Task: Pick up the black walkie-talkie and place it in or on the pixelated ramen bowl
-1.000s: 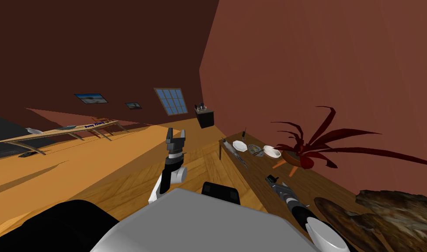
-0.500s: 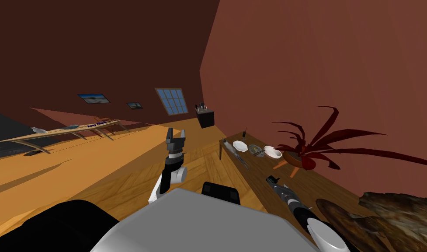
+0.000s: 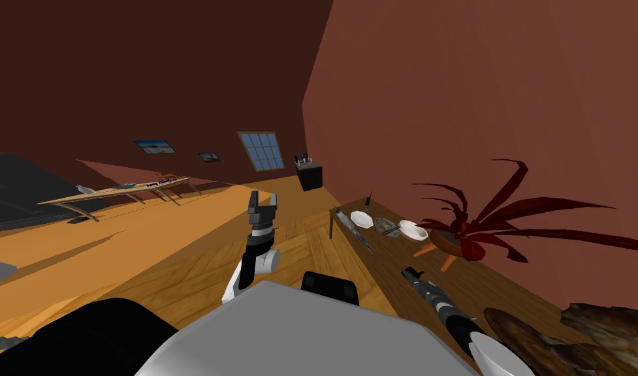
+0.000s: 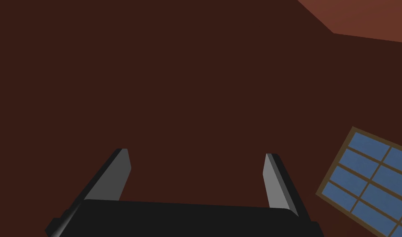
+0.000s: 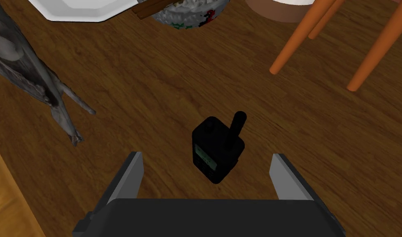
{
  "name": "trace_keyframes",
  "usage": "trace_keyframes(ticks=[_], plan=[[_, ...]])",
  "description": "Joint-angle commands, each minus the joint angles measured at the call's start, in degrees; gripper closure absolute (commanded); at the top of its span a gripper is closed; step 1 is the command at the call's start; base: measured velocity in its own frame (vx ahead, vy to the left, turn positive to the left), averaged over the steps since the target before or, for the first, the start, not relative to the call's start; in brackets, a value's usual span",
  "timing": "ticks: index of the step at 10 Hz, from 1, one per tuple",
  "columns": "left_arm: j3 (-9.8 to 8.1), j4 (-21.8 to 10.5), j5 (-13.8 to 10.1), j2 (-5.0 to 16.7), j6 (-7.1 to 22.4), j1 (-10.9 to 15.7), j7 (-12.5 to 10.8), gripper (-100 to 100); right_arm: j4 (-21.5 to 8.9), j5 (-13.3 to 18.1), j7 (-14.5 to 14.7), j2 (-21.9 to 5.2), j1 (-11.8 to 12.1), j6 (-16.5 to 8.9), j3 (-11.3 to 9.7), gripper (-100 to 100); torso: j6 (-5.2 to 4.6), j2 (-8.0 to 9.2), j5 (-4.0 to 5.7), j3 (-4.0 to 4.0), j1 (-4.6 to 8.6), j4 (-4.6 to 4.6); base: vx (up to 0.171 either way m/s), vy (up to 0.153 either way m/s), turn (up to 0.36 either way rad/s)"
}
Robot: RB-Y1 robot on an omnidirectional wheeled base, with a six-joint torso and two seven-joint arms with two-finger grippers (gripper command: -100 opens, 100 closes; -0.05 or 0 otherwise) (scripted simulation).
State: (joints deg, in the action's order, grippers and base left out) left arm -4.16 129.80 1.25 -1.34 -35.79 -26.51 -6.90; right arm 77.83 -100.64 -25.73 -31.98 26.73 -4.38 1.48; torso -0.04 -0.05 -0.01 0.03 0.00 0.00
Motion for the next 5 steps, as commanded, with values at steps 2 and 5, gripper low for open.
trace_keyframes(ticks=[2, 5], plan=[[0.00, 0.00, 0.00, 0.00, 0.00, 0.00, 0.00, 0, -2.28, -3.74, -0.31, -0.54, -0.35, -1.62, 0.65, -100, 0.00, -0.02, 0.01, 0.01, 0.00, 0.00, 0.011, -0.004, 0.093], [0.00, 0.00, 0.00, 0.00, 0.00, 0.00, 0.00, 0, -4.54, -7.68, -1.23, -1.69, -0.60, -2.84, 0.78, -100, -0.01, 0.00, 0.00, 0.00, -0.01, 0.00, 0.006, -0.001, 0.059]])
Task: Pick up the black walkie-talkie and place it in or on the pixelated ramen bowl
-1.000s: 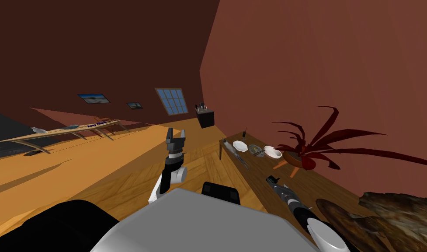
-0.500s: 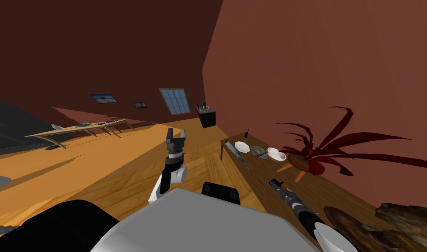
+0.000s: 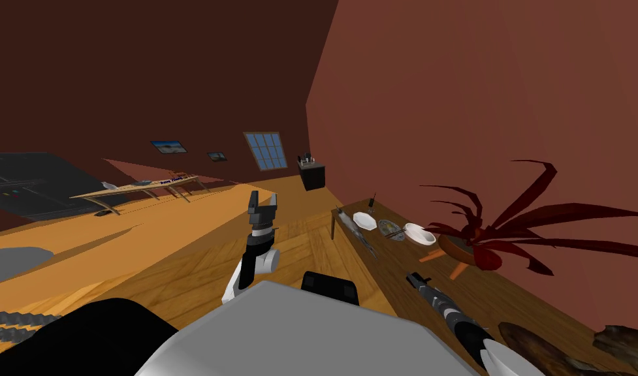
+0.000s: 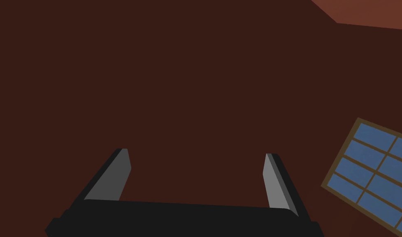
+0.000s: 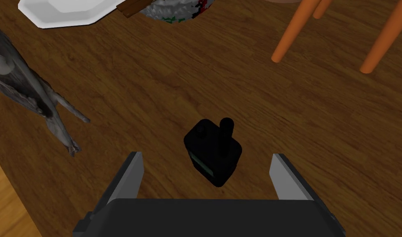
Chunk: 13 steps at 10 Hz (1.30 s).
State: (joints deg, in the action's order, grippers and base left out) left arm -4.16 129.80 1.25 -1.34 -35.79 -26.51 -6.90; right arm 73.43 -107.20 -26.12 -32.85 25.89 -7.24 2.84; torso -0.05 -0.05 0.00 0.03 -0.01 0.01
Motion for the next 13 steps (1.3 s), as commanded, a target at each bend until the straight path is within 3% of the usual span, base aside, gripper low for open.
trace_keyframes(ticks=[1, 4, 5, 6, 7, 8, 9, 10, 13], plan=[[0.00, 0.00, 0.00, 0.00, 0.00, 0.00, 0.00, 0, -1.04, -2.68, -1.20, -1.29, 0.14, -0.46, -0.53, -100, 0.00, 0.00, 0.00, 0.00, 0.00, 0.00, 0.011, -0.002, 0.120], [0.00, 0.00, 0.00, 0.00, 0.00, 0.00, 0.00, 0, -2.86, -5.86, -1.94, -2.27, -0.09, -1.46, -0.42, -100, -0.01, -0.01, 0.00, 0.01, 0.00, 0.00, 0.011, -0.001, 0.064], [0.00, 0.00, 0.00, 0.00, 0.00, 0.00, 0.00, 0, -2.35, -5.25, -1.92, -2.19, 0.08, -1.18, -0.46, -100, -0.01, -0.01, 0.00, 0.00, -0.01, 0.00, 0.004, -0.002, 0.011], [0.00, 0.00, 0.00, 0.00, 0.00, 0.00, 0.00, 0, -2.43, -5.37, -1.94, -2.21, 0.07, -1.28, -0.44, 0, -0.02, 0.01, 0.00, 0.00, -0.01, 0.00, 0.000, 0.000, 0.000], [0.00, 0.00, 0.00, 0.00, 0.00, 0.00, 0.00, 0, -3.42, -3.85, -1.70, -0.49, -1.15, -0.91, -0.45, -100, -0.02, 0.03, 0.00, -0.01, -0.02, 0.00, 0.024, -0.037, 0.000], [-0.01, 0.00, 0.00, 0.00, 0.00, -0.01, 0.00, 0, -4.02, -2.96, -1.56, 0.54, -1.89, -0.69, -0.46, -100, -0.01, -0.04, 0.02, 0.02, 0.09, 0.01, 0.037, -0.092, 0.004], [-0.01, 0.00, 0.00, 0.01, 0.00, -0.01, 0.00, 0, -3.48, -3.56, -1.94, -0.30, -1.39, -0.61, -0.75, -100, -0.01, -0.10, 0.06, 0.06, 0.28, 0.02, 0.016, -0.047, 0.012], [-0.01, 0.00, 0.00, 0.00, 0.00, -0.01, 0.00, 0, -3.59, -3.45, -1.92, -0.20, -1.51, -0.56, -0.75, 100, -0.02, -0.05, 0.05, 0.03, 0.18, 0.02, 0.003, -0.008, 0.001], [0.00, 0.00, 0.00, 0.00, 0.00, 0.00, 0.00, 0, -3.57, -3.43, -1.87, -0.26, -1.50, -0.55, -0.74, 100, -0.02, 0.02, 0.05, -0.01, 0.03, 0.00, 0.000, 0.000, 0.000]])
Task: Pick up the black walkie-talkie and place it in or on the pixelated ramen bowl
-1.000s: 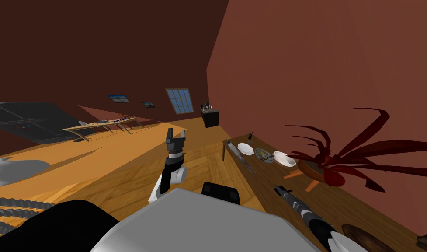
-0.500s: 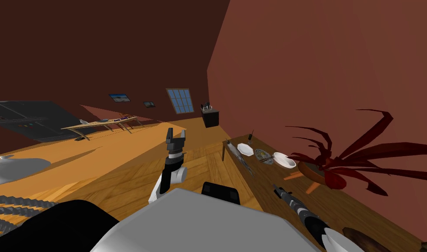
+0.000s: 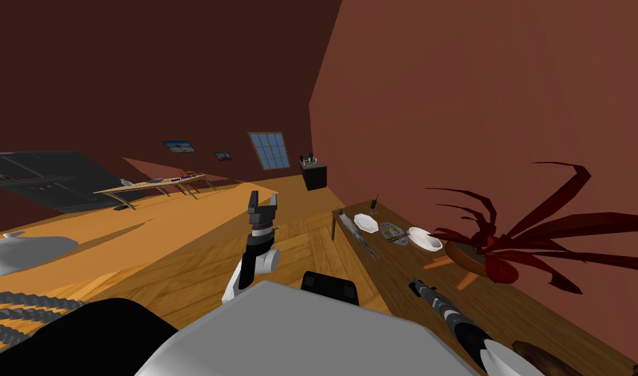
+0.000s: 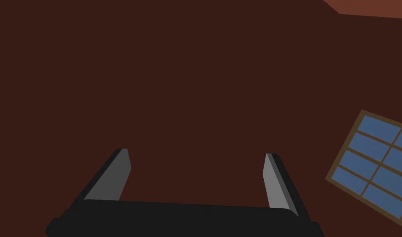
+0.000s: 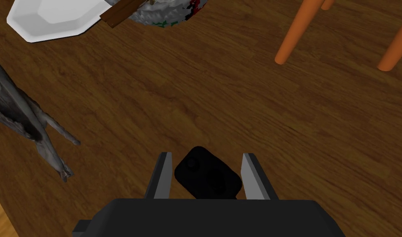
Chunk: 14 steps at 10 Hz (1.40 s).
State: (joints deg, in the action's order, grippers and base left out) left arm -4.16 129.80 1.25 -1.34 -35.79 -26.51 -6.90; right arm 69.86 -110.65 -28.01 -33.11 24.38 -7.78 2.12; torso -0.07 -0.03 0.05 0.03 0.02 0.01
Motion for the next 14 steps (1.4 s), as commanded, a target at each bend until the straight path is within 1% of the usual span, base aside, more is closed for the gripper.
trace_keyframes(ticks=[1, 2, 3, 4, 5, 6, 7, 9, 10, 11, 12, 13, 14], plan=[[0.00, 0.00, 0.00, 0.00, 0.00, 0.00, 0.00, 0, 0.00, 0.00, 0.00, 0.00, 0.00, 0.00, 0.00, 100, 0.00, 0.00, 0.00, 0.00, 0.00, 0.00, 0.000, 0.000, 0.000], [0.00, 0.00, 0.00, 0.00, 0.00, 0.00, 0.00, 0, 0.00, -0.01, -0.01, 0.00, 0.00, 0.00, 0.01, 0, 0.00, 0.00, 0.00, 0.00, 0.00, 0.00, 0.000, 0.000, 0.000], [0.00, 0.00, 0.00, 0.00, 0.00, 0.00, 0.00, 0, 0.95, -1.61, 0.00, -1.61, 1.33, -0.66, 0.28, 100, 0.00, 0.00, 0.00, 0.00, 0.00, 0.01, -0.029, 0.060, 0.007], [0.00, 0.00, 0.00, -0.01, 0.00, 0.00, 0.00, 0, 0.54, -0.83, 0.18, -0.70, 0.74, -0.34, 0.31, 100, -0.04, 0.11, -0.03, -0.05, -0.19, 0.00, -0.020, 0.038, -0.013], [0.00, 0.00, 0.00, 0.00, 0.00, 0.00, 0.00, 0, 0.60, -0.96, 0.24, -0.77, 0.86, -0.46, 0.35, 0, -0.01, 0.09, -0.04, -0.05, -0.15, -0.01, -0.003, 0.006, -0.001], [0.00, 0.00, 0.00, 0.00, 0.00, 0.00, 0.00, 0, 0.80, -1.65, -0.24, -2.66, 0.36, -0.20, 1.50, 100, -0.01, 0.04, -0.02, -0.02, -0.07, 0.00, 0.030, 0.013, 0.258], [0.01, 0.00, 0.00, 0.00, 0.00, 0.01, 0.00, 0, 0.86, -2.03, -0.51, -3.36, 0.28, -0.15, 1.89, 100, 0.19, -0.16, -0.07, 0.04, -0.05, -0.06, 0.066, 0.004, 0.243], [0.00, 0.00, 0.00, 0.00, 0.00, 0.00, 0.00, 0, 0.97, -3.03, -1.21, -4.85, 0.25, -0.13, 2.69, 100, 0.10, -0.31, -0.03, 0.15, 0.02, 0.01, 0.059, -0.010, 0.152], [0.00, 0.00, 0.00, 0.00, 0.00, 0.00, 0.00, 0, 0.97, -3.03, -1.21, -4.85, 0.25, -0.13, 2.69, 100, 0.13, -0.27, -0.03, 0.13, 0.03, 0.00, 0.032, -0.007, 0.048], [0.00, 0.00, 0.00, 0.00, 0.00, -0.01, 0.00, 0, 1.04, -4.27, -2.06, -6.46, 0.43, -0.19, 3.46, 100, 0.08, -0.20, -0.01, 0.10, 0.00, 0.01, 0.037, 0.001, 0.168], [0.00, 0.00, 0.00, 0.00, 0.00, 0.00, 0.00, 0, 1.04, -4.27, -2.06, -6.46, 0.43, -0.19, 3.46, 100, 0.14, -0.22, -0.04, 0.09, -0.01, -0.02, 0.037, -0.003, 0.137], [0.00, 0.00, 0.00, 0.00, 0.00, 0.00, 0.00, 0, 1.09, -5.71, -2.99, -8.17, 0.80, -0.31, 4.19, 100, 0.12, -0.19, -0.03, 0.09, -0.03, -0.01, 0.043, -0.005, 0.247], [0.00, 0.00, 0.00, 0.00, 0.00, 0.00, 0.00, 0, 1.12, -6.49, -3.48, -9.05, 1.06, -0.40, 4.53, 100, 0.20, -0.23, -0.03, 0.09, -0.02, -0.04, 0.060, -0.010, 0.233]])
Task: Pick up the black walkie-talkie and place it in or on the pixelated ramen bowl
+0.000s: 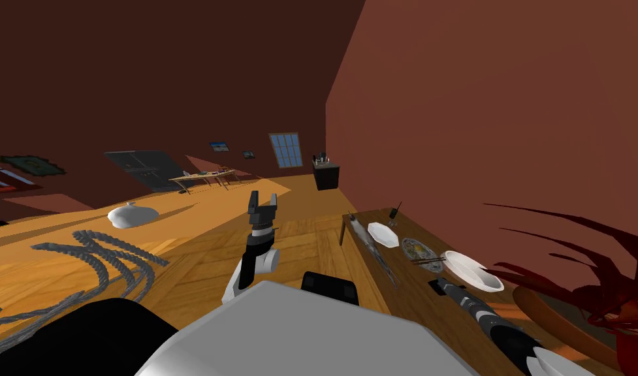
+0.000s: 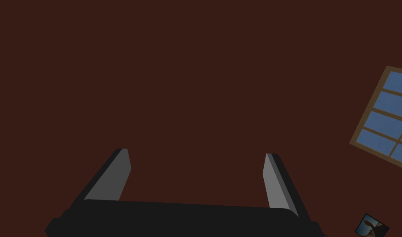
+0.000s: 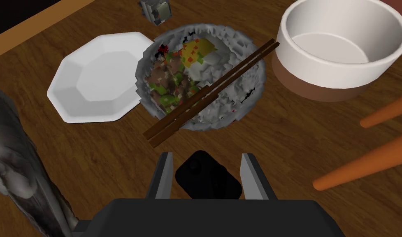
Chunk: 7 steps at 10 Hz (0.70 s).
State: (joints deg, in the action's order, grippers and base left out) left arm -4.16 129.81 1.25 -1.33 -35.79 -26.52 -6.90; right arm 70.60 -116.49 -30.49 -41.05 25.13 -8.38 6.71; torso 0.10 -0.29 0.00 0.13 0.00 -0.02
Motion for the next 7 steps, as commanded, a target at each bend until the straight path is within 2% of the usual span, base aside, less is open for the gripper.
trace_keyframes(ticks=[1, 4, 7], plan=[[0.00, 0.00, 0.00, 0.00, 0.00, 0.00, 0.00, 0, 0.40, -1.46, -1.48, -2.00, 0.61, 0.10, 0.26, 100, 0.00, 0.00, 0.00, 0.00, 0.00, 0.00, 0.055, -0.010, 0.132], [0.00, 0.00, 0.00, 0.00, 0.00, 0.00, 0.00, 0, 0.47, -5.84, -3.81, -6.48, 2.61, -0.54, 1.53, 100, -0.02, -0.05, 0.03, 0.03, 0.00, 0.00, 0.077, -0.002, 0.200], [0.00, 0.00, 0.00, 0.00, 0.00, -0.01, 0.00, 0, 0.49, -9.44, -5.36, -10.00, 4.67, -1.14, 2.20, 100, -0.07, -0.10, 0.02, 0.06, -0.07, 0.03, 0.093, 0.004, 0.130]])
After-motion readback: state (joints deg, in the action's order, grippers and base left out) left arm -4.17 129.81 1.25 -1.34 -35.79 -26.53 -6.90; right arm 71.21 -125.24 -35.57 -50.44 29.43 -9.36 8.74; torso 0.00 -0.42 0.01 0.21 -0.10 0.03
